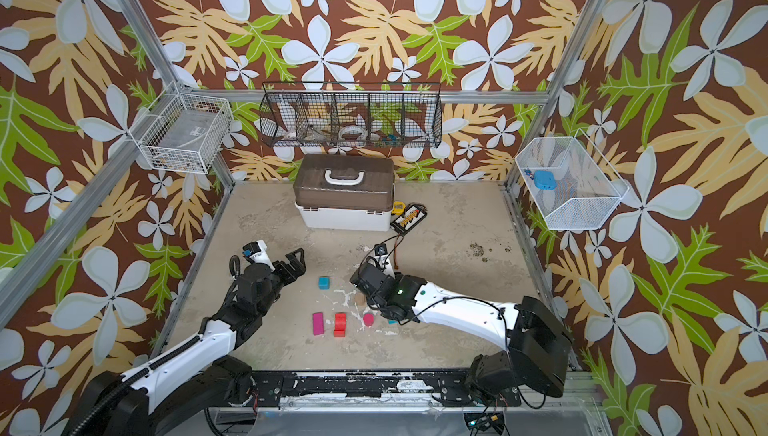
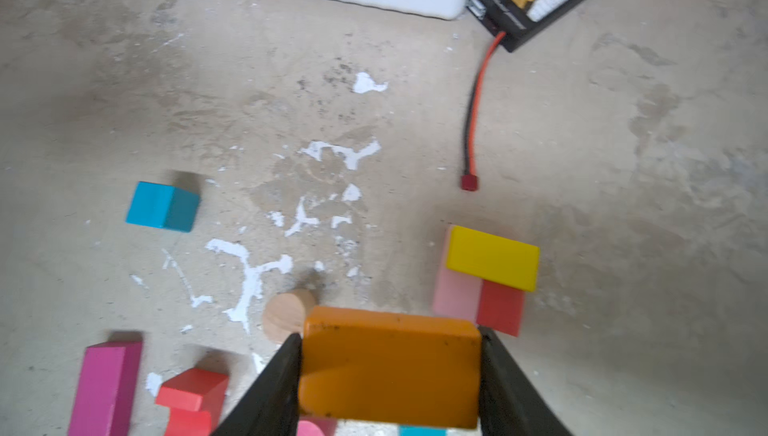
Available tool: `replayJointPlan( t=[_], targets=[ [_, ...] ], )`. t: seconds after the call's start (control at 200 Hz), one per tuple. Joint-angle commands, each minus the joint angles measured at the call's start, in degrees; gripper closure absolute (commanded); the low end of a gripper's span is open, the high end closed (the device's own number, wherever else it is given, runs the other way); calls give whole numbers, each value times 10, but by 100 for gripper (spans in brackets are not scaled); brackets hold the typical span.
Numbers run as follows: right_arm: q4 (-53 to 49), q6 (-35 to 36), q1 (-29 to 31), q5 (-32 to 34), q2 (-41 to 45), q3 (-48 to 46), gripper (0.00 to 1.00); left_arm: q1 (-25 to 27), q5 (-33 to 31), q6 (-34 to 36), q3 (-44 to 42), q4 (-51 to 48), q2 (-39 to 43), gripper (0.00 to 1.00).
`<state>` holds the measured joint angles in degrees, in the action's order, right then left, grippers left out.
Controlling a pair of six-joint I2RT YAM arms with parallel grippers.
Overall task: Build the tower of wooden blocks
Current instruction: 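Lift the orange block and carry it toward the stacked blocks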
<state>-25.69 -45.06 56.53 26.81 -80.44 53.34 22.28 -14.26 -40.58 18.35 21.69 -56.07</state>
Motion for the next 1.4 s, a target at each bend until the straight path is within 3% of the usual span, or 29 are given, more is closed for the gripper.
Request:
replayJointPlan(
  t=[0.0, 0.305, 0.666, 1.396],
  targets=[
    [-2, -14, -11, 16, 29, -29, 46, 0, 2, -1, 8, 0, -5, 0],
    [50, -7, -67, -32, 80, -114, 47, 0, 7, -4, 13, -1, -23, 0],
    [107, 6, -107, -101, 18, -135, 48, 0, 4, -2, 16, -5, -26, 0],
    [100, -4, -108, -77, -58, -98, 41, 0, 13, -7, 16, 2, -38, 0]
  ],
)
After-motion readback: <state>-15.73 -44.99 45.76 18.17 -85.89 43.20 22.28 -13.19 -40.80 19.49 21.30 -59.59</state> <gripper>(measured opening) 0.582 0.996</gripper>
